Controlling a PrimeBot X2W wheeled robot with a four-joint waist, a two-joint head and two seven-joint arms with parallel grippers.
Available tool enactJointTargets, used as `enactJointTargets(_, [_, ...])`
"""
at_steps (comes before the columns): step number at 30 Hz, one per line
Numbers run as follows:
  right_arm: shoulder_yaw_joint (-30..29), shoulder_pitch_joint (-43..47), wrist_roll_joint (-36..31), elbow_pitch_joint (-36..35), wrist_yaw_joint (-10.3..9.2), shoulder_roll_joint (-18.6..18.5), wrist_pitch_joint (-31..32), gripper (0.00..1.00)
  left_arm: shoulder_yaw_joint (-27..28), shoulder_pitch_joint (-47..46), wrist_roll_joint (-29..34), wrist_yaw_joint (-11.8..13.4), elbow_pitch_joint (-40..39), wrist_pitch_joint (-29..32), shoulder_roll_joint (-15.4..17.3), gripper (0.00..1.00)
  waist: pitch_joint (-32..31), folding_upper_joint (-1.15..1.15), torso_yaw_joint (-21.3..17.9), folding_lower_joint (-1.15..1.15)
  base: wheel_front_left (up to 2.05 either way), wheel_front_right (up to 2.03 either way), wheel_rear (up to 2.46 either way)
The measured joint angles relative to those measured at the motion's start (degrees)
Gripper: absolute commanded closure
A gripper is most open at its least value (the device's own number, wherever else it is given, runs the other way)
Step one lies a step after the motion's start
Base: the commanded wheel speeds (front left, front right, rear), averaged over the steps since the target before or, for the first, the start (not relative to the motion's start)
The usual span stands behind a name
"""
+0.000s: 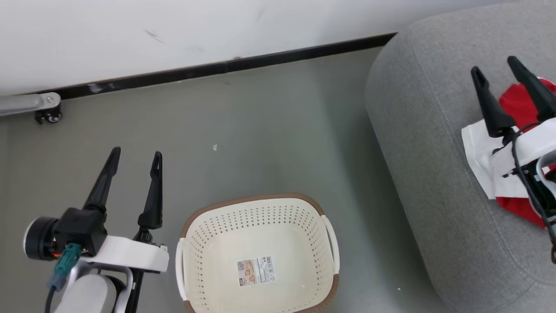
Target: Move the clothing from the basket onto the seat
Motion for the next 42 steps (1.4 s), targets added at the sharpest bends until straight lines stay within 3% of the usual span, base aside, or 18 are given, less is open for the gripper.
enactJointTargets(21, [-4.0,9.9,-6.6,0.0,0.00,10.6,-3.0,0.00,0.0,3.4,-2.0,0.5,6.8,-1.5,-4.3,0.00,-7.7,0.00,6.2,0.00,0.00,0.00,0.00])
enactJointTargets(42, [-9.1,27.3,-12.5,-4.6,0.00,19.7,-4.0,0.00,-1.3,6.3,-0.3,1.2,12.8,-2.0,-5.1,0.00,-15.2,0.00,10.5,0.00,0.00,0.00,0.00])
